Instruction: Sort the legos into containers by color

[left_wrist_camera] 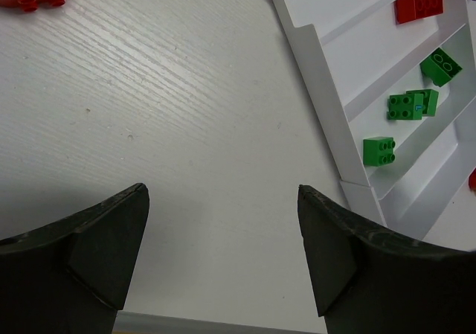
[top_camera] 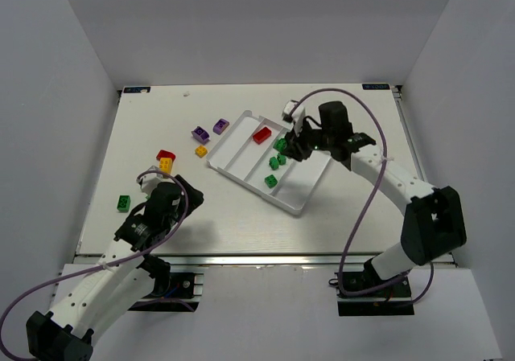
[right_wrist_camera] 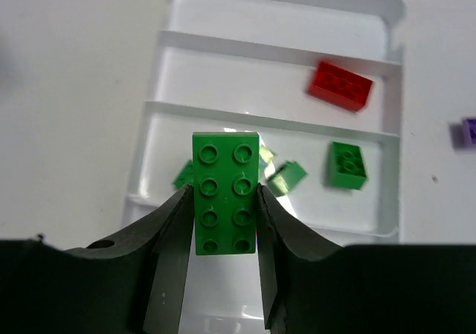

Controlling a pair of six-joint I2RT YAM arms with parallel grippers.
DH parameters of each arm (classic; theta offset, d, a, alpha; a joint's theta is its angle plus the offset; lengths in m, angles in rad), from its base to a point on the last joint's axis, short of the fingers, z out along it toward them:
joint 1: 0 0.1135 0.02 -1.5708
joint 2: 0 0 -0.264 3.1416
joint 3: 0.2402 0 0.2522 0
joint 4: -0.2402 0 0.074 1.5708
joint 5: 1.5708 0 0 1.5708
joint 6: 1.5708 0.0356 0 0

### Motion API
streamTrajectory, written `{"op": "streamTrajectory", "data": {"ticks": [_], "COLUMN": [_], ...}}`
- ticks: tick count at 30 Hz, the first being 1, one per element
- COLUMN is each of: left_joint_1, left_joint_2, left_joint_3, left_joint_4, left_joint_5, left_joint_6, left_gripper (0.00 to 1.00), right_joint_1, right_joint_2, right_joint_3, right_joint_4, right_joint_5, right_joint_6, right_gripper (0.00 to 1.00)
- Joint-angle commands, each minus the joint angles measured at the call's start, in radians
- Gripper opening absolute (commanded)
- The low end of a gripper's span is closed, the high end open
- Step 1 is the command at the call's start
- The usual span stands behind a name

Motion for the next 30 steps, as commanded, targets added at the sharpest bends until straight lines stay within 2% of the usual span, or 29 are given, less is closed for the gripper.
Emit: {"op": "streamTrajectory", "data": {"ticks": [1,6,12,24,26,27,30], "left_joint_1": [0.004,0.006,0.006,0.006,0.004,0.006,0.006], "left_joint_2": [0.005,0.005,0.001,0.05,0.063,0.068,0.082], "left_joint_3": [0.007,0.007,0.007,0.027,0.038,0.042,0.059], "left_joint_4": [0.016,0.014,0.008,0.026,0.031,0.033,0.036], "left_joint_5": [-0.006,-0.001,-0.006,-0.009,-0.007,-0.007,-0.01], "left_joint_6": [0.008,0.007,0.001,0.016,0.021,0.022,0.028], "left_gripper": [0.9,0.91,0.9,0.9,0.9,0.91,0.9], "right_joint_1": [-0.079,-0.16,-0.18,-0.179,-0.18,-0.18,-0.18], "right_joint_2": [0.088,0.246,0.367,0.482,0.508,0.508,0.522], "right_joint_3": [0.103,0.215,0.289,0.316,0.33,0.333,0.339], "right_joint_4": [0.049,0.031,0.005,0.014,0.013,0.013,0.013], "right_joint_5": [0.012,0.006,-0.004,0.009,0.011,0.011,0.015], "right_joint_6": [0.172,0.271,0.264,0.222,0.218,0.216,0.209], "right_gripper": [0.0,0.0,0.02,0.18,0.25,0.25,0.42]}}
